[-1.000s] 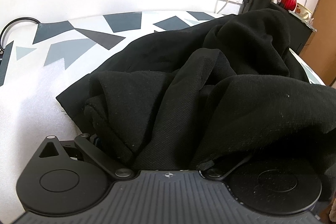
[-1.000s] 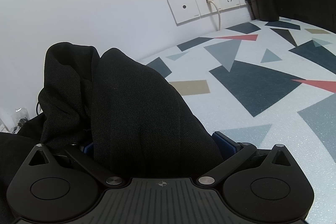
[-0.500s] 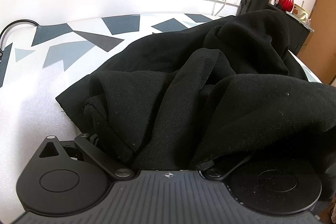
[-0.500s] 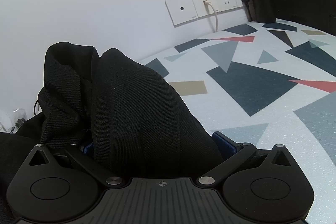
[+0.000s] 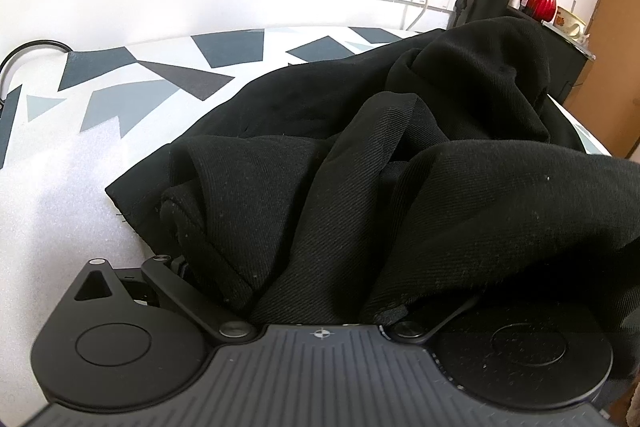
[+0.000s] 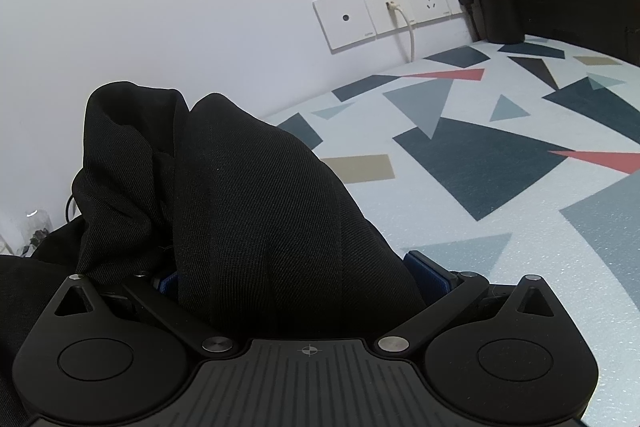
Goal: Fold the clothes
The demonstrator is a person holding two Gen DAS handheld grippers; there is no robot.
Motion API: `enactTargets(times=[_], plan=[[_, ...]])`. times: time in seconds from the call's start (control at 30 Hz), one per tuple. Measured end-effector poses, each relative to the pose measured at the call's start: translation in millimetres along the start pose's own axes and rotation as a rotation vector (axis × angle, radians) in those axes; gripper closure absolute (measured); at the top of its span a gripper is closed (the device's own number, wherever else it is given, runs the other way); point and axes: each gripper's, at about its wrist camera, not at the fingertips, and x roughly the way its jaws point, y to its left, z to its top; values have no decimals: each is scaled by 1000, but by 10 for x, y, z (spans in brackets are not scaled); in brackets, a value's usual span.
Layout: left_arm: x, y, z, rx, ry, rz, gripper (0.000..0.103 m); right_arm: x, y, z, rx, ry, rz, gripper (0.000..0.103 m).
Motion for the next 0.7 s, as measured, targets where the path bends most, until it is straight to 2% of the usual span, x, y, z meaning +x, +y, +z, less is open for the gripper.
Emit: enactTargets(times=[0.43,0.7], plan=[[-1,-13,18,-16,18,14,0,35,-20,23,1,21,23,1],[-19,-17,-47,-37,-32,22,0,36,-25,24,-5,26,30,1]])
